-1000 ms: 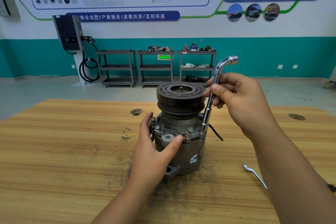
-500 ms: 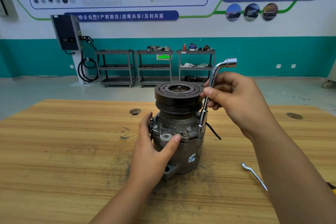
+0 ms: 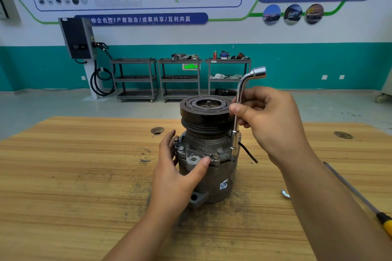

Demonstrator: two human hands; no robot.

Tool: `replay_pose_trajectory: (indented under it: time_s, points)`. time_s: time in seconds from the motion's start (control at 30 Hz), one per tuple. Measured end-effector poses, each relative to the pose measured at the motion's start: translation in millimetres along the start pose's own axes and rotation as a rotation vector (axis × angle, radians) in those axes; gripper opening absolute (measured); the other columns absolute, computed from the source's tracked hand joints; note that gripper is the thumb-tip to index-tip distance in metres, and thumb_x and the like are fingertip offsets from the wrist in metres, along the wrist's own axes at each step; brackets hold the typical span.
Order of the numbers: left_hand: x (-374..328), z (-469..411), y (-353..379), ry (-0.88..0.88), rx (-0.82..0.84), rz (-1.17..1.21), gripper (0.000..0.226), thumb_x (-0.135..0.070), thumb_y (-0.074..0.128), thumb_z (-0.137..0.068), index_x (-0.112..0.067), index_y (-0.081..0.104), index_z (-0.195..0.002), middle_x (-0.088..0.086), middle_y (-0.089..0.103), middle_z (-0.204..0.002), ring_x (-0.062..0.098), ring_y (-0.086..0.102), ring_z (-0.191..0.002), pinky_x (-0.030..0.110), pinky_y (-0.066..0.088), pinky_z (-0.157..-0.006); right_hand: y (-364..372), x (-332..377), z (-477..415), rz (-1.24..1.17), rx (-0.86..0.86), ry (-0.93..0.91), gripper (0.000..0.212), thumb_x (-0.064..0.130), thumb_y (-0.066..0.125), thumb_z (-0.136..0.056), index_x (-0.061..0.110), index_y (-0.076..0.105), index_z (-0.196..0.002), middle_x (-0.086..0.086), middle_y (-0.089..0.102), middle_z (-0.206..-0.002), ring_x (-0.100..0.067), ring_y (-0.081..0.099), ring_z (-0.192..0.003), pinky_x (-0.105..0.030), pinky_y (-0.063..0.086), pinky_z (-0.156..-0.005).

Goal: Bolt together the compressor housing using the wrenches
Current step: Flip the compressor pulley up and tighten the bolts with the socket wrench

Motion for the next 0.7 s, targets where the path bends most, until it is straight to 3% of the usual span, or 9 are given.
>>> replay_pose_trajectory:
  time_s: [0.13,0.2,0.3,0.37,0.43,0.53,0.7]
  points:
    - [3,-12,-7,-0.024,0.068,0.134,0.08,-0.045,0.081,-0.052,-0.042,0.045,-0.124,-0.02,0.055,-0.122,-0.013,0.055,-0.105,0.005,0.045,-0.079,-24,1,-6,-0.184,-0.056,0.025,0.015,0.006,0.065,-0.084,0.02,0.064,-0.081,0.0,0.069,-0.07,-0.003,0.058,-0.053,-0.016,0.047,-0.052]
    - [8,-18,-9,-0.053,0.147,0.196,0.082,-0.039,0.081,-0.05,-0.038,0.048,-0.125,-0.01,0.057,-0.126,-0.005,0.057,-0.11,0.013,0.049,-0.086,-46,1,-10,-0.228,-0.118,0.012,0.019,0.005,0.061,-0.087,0.023,0.064,-0.082,0.004,0.071,-0.069,-0.003,0.06,-0.057,-0.015,0.049,-0.055]
    - [17,-23,-6,-0.122,0.241,0.331,0.095,-0.035,0.084,-0.047,-0.037,0.044,-0.133,0.004,0.052,-0.137,0.018,0.052,-0.124,0.039,0.044,-0.103,-57,-11,-14,-0.136,-0.113,0.039,0.022,0.004,0.057,-0.09,0.024,0.064,-0.084,0.008,0.071,-0.069,-0.003,0.059,-0.058,-0.016,0.049,-0.056]
    - [22,-23,-2,-0.158,0.257,0.445,0.098,-0.028,0.085,-0.049,-0.03,0.042,-0.137,0.006,0.05,-0.139,0.021,0.05,-0.126,0.037,0.043,-0.103,-49,-22,-15,-0.136,-0.053,0.089,0.023,0.002,0.054,-0.091,0.021,0.064,-0.084,0.007,0.071,-0.067,-0.003,0.058,-0.056,-0.016,0.048,-0.055]
    - [25,-22,-1,-0.184,0.235,0.541,0.081,-0.016,0.076,-0.062,-0.024,0.043,-0.136,0.006,0.051,-0.139,0.019,0.052,-0.124,0.029,0.045,-0.1,-39,-27,-14,-0.169,0.003,0.118,0.023,0.0,0.053,-0.092,0.018,0.064,-0.084,0.005,0.071,-0.066,-0.004,0.057,-0.054,-0.016,0.049,-0.054]
    - [31,-20,0,-0.219,0.206,0.587,0.072,-0.013,0.063,-0.07,-0.021,0.043,-0.138,0.011,0.05,-0.139,0.022,0.051,-0.125,0.037,0.036,-0.109,-24,-25,-12,-0.174,0.072,0.106,0.024,-0.002,0.052,-0.091,0.017,0.064,-0.084,0.004,0.071,-0.066,-0.003,0.056,-0.053,-0.015,0.048,-0.052]
    - [35,-18,-2,-0.241,0.174,0.555,0.069,-0.02,0.067,-0.067,-0.029,0.049,-0.133,0.008,0.051,-0.138,0.023,0.051,-0.125,0.042,0.033,-0.111,-17,-19,-11,-0.112,0.089,0.059,0.02,0.001,0.058,-0.089,0.019,0.064,-0.084,0.0,0.07,-0.07,-0.004,0.055,-0.054,-0.016,0.048,-0.052]
Point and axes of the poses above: each hand's wrist, its own z-axis away from the middle knuckle, its own y-axis out of the palm, x = y × z, the point moved 10 cm from there along -z, towards the middle knuckle
